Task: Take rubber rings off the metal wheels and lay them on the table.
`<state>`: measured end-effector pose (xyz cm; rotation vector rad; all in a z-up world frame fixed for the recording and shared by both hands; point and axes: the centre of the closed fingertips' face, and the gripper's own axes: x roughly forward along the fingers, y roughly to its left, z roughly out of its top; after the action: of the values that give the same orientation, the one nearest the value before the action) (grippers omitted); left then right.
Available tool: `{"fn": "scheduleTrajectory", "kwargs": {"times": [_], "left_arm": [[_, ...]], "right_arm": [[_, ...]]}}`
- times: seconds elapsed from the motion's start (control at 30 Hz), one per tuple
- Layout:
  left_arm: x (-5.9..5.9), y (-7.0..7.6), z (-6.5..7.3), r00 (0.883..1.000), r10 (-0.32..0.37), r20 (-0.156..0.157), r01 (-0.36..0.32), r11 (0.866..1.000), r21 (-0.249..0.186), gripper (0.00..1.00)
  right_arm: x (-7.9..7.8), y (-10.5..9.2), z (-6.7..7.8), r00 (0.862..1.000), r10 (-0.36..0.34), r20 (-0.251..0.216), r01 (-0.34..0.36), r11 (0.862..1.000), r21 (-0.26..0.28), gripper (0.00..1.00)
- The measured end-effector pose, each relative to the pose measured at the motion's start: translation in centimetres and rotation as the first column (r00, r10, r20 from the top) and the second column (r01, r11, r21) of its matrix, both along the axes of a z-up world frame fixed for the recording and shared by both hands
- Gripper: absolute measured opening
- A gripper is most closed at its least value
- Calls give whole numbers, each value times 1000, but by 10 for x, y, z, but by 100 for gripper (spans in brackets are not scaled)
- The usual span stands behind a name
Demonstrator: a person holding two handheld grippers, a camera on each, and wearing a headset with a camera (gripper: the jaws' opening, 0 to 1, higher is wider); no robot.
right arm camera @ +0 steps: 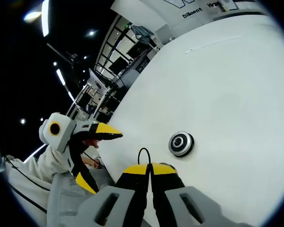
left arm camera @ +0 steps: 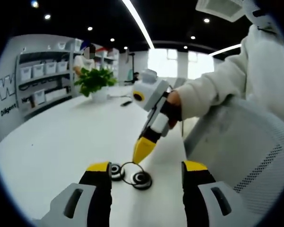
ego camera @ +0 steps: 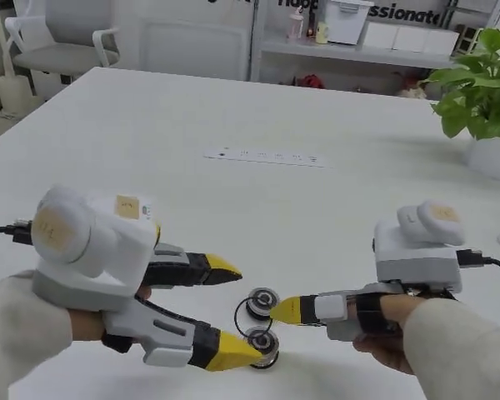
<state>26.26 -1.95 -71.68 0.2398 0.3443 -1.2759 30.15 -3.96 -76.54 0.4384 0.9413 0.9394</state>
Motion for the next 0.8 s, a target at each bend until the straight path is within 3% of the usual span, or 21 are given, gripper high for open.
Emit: {"fn": "scheduleTrajectory", "kwargs": {"times": [0.1,0.43,0.57,0.7,0.8], "left_arm": [[0,5,6,1000,11,23,-11,1000,0,69],[-2,26,18,997,53,52,-52,999,-11,81],[2,39,24,993,106,51,-104,994,-43,86],[1,52,19,989,136,51,-134,990,-32,89],[-2,60,16,987,157,27,-155,987,-45,94]], "right_arm": [[-1,2,2,1000,5,2,-5,1000,7,0],[-2,5,8,1000,8,12,-9,1000,25,0],[-3,8,13,1000,14,21,-15,999,36,0],[-4,11,17,999,21,30,-22,999,47,0],[-6,13,20,999,24,35,-25,998,52,0]]}}
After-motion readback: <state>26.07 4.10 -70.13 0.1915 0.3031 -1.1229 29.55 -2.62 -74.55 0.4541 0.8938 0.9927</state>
